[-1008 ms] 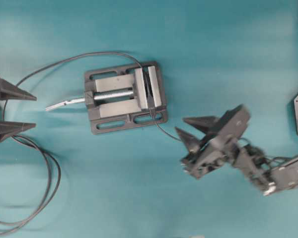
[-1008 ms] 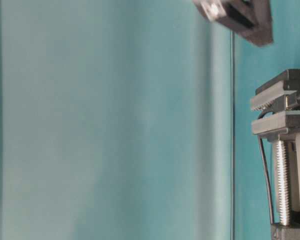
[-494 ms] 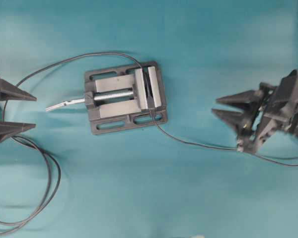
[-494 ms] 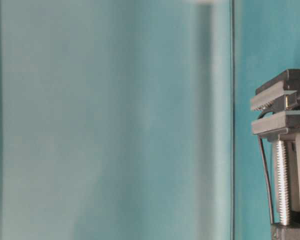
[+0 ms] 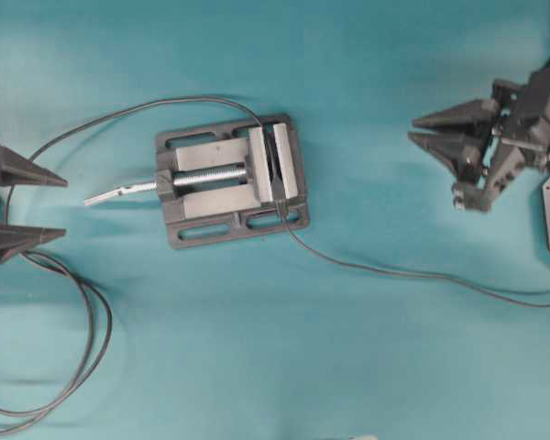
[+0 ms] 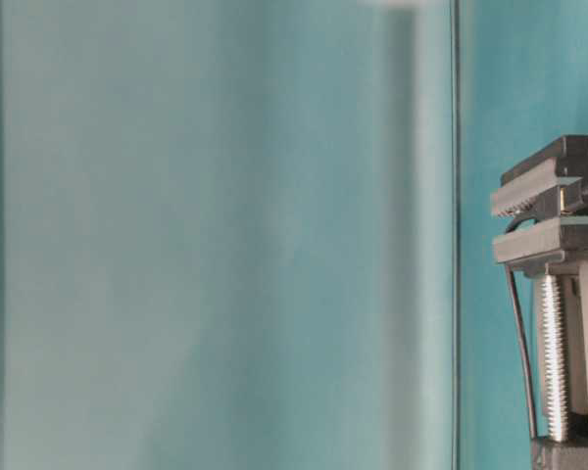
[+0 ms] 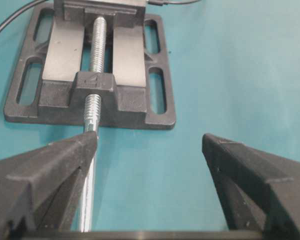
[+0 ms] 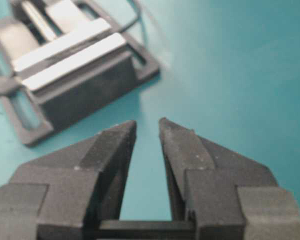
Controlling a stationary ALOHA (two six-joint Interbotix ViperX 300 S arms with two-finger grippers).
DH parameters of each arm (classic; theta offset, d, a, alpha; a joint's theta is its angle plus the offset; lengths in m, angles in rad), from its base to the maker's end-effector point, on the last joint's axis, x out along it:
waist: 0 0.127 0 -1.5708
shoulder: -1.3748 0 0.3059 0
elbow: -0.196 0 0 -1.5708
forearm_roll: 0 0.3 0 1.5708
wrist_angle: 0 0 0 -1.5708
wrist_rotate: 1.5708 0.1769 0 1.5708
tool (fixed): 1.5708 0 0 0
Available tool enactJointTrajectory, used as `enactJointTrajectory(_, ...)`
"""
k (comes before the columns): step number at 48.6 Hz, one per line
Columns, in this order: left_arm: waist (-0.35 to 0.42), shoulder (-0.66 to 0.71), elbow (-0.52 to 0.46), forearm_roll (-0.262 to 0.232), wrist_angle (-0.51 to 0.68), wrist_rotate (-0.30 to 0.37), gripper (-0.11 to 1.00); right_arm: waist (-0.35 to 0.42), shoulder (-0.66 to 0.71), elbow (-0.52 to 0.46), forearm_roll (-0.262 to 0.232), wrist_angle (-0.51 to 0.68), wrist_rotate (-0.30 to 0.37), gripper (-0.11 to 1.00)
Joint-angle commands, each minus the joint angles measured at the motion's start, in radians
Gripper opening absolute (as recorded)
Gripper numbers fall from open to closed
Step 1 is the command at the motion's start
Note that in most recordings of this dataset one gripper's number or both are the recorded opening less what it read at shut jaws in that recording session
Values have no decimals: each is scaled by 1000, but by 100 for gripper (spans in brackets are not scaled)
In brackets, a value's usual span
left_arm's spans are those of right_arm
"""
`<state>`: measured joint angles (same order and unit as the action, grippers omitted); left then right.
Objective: Insert the USB cable into the fixed female connector.
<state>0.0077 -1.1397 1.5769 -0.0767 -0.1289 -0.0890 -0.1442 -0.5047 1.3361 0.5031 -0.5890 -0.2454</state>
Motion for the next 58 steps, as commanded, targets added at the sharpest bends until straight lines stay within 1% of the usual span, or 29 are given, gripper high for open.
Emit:
enactJointTrajectory(1, 2, 6, -12, 3, -9, -9, 99, -77, -41, -25, -100, 31, 26, 32)
enactJointTrajectory(3, 2, 6, -12, 2, -9, -9, 99, -101, -67, -17, -132, 31, 43, 32)
enactJointTrajectory(6, 2, 8, -12, 2, -9, -9, 99, -118, -101, 0, -156, 31, 61, 32)
enactJointTrajectory(12, 3, 8, -12, 2, -9, -9, 99, -123, -175, 44, -167, 32, 87, 32)
enactJointTrajectory(16, 2, 8, -12, 3, -9, -9, 99, -118, -232, 74, -169, 46, 118, 32)
enactJointTrajectory(19, 2, 8, -12, 2, -9, -9, 99, -97, -275, 91, -170, 67, 152, 32)
enactJointTrajectory(21, 2, 6, -12, 2, -9, -9, 99, -66, -314, 103, -175, 89, 178, 32)
enactJointTrajectory(24, 2, 6, -12, 3, -9, -9, 99, -21, -359, 110, -183, 118, 196, 32)
enactJointTrajectory(28, 2, 8, -12, 3, -9, -9, 99, 34, -411, 112, -193, 163, 196, 31)
enactJointTrajectory(32, 2, 8, -14, 2, -9, -9, 99, 61, -449, 109, -198, 204, 190, 31)
enactJointTrajectory(40, 2, 8, -12, 2, -9, -9, 99, 61, -488, 109, -218, 247, 173, 31)
enactJointTrajectory(51, 2, 8, -12, 2, -9, -9, 99, 61, -489, 107, -242, 245, 170, 31)
enactJointTrajectory(58, 2, 8, -12, 3, -9, -9, 99, 61, -489, 110, -245, 245, 169, 32)
